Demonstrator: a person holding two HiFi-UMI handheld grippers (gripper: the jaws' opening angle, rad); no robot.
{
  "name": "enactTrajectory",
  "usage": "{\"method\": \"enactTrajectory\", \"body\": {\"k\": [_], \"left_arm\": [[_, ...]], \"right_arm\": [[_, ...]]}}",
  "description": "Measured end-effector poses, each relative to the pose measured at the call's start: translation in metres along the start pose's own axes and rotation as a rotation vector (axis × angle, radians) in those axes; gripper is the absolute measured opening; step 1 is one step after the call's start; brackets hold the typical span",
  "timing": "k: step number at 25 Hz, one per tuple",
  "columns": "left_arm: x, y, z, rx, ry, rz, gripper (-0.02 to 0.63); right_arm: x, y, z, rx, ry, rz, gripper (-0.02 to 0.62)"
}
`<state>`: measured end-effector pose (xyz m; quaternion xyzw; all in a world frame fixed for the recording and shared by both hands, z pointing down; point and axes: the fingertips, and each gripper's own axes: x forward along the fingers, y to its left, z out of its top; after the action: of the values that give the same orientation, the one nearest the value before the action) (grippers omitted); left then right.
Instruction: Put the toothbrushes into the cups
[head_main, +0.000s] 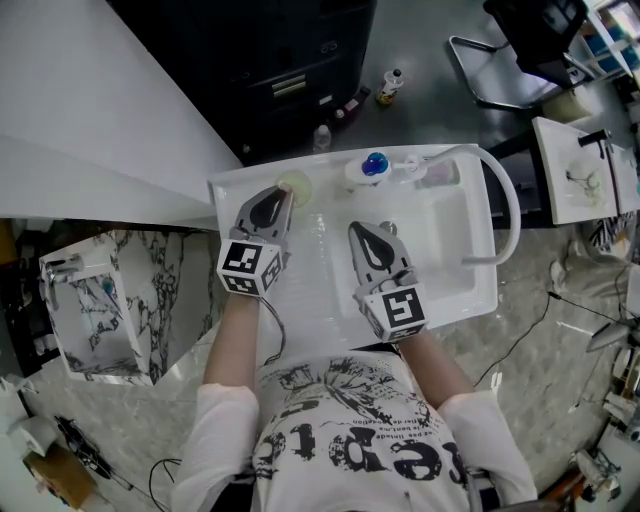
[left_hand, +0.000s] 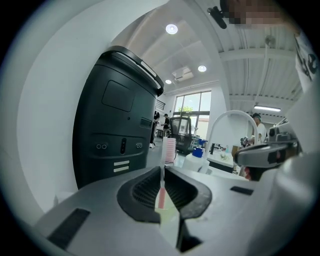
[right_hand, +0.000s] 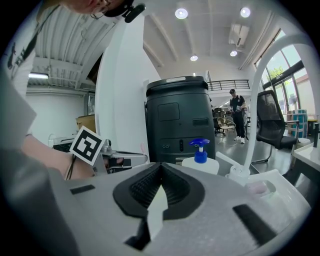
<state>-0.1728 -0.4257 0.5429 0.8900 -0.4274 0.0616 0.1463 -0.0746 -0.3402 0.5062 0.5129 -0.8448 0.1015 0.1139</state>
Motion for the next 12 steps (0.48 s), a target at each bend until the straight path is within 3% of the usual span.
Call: {"method": "enactTrajectory", "body": {"k": [12], "left_arm": [[0.003, 0.023, -0.004, -0.014, 0.039, 0.105, 0.028]], "right_arm": [[0.009, 0.0, 0.003, 0.001, -0.008, 0.007, -0.008]]}}
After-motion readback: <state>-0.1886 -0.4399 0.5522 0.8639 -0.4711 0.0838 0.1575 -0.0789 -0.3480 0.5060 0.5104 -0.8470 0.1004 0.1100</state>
